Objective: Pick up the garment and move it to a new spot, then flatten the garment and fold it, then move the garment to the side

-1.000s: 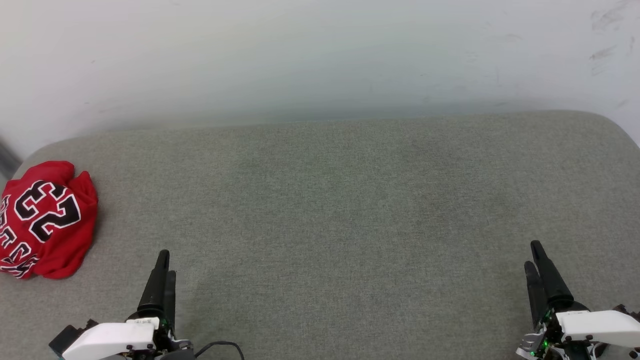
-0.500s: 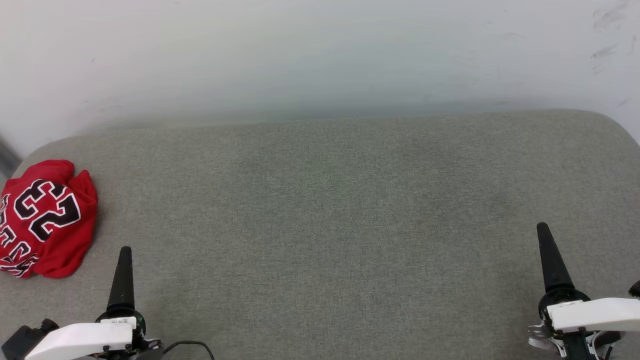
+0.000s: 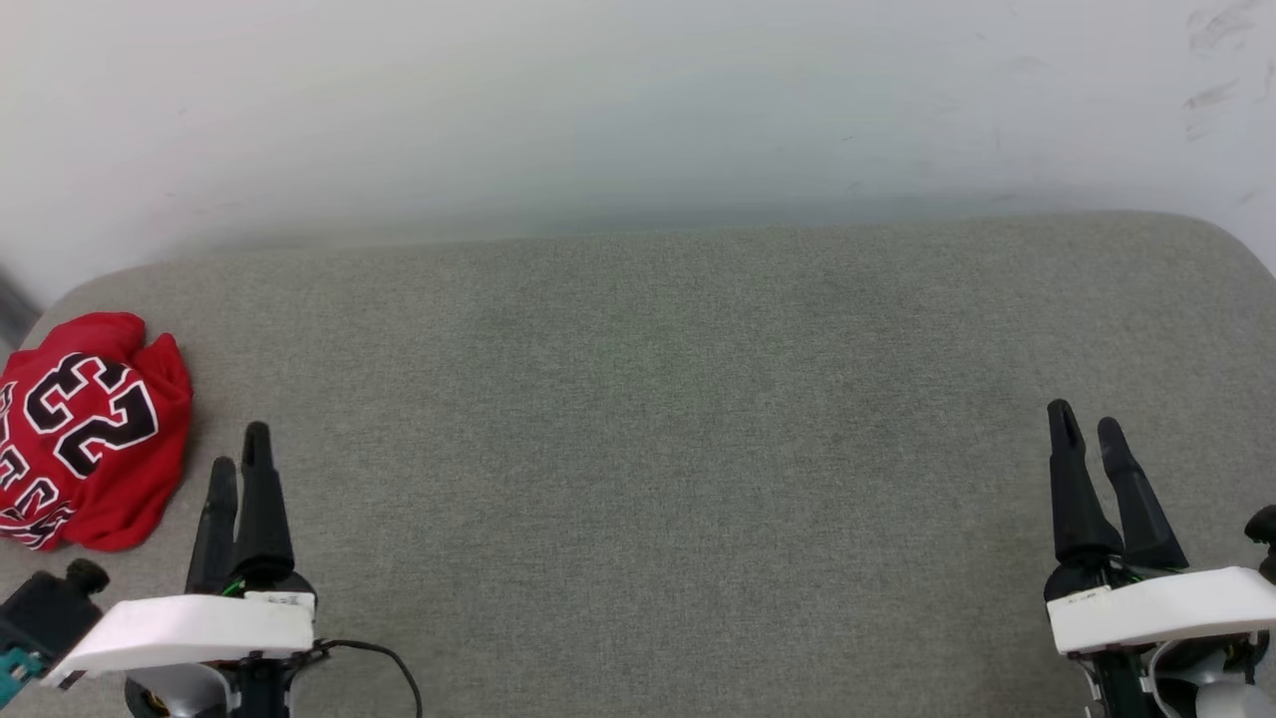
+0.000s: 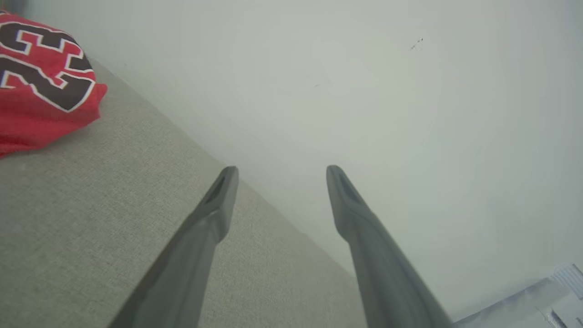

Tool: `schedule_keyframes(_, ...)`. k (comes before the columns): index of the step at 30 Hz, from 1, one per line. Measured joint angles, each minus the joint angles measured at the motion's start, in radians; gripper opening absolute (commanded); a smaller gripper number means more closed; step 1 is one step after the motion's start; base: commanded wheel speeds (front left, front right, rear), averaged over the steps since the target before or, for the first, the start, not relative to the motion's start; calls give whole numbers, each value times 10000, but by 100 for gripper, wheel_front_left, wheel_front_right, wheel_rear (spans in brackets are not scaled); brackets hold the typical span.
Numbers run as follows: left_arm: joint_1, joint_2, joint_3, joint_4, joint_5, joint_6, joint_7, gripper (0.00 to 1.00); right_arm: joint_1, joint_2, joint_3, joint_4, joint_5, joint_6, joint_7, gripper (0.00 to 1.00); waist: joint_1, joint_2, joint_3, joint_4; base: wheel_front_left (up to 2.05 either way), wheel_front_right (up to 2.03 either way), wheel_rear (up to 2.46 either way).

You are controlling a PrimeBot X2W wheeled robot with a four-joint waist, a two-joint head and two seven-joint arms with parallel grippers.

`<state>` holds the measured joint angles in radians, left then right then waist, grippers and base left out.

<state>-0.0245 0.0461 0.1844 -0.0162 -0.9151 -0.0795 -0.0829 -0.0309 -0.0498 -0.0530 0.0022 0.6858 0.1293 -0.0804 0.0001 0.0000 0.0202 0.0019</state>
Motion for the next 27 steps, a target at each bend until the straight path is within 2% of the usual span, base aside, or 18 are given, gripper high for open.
schedule_keyframes(4, 79, 4, -600, -550, 1296, 491, -102, 100, 31, 0, 157, -109, -901, 0, -121, 100, 0, 0, 12, -12, 0, 0, 0)
schedule_keyframes(10, 200, 82, -1624, -1116, 3143, 999, -282, 100, 116, 0, 313, -278, -2004, 0, -322, 100, 0, 0, 58, -36, 0, 0, 0)
schedule_keyframes(14, 233, 420, -2311, -1141, 3743, 1453, -408, 100, 169, 0, 353, -322, -2675, 0, -433, 100, 0, 0, 90, -48, 0, 0, 0)
schedule_keyframes(18, 353, 727, -2918, -972, 4102, 1680, -525, 100, 220, -2, 382, -249, -3285, 0, -539, 100, 0, 1, 98, -53, 0, 0, 0)
schedule_keyframes(27, 355, 1323, -3946, -669, 5116, 2709, -748, 100, 325, -2, 458, -188, -4504, 0, -779, 100, 0, 0, 131, -76, 0, 0, 0)
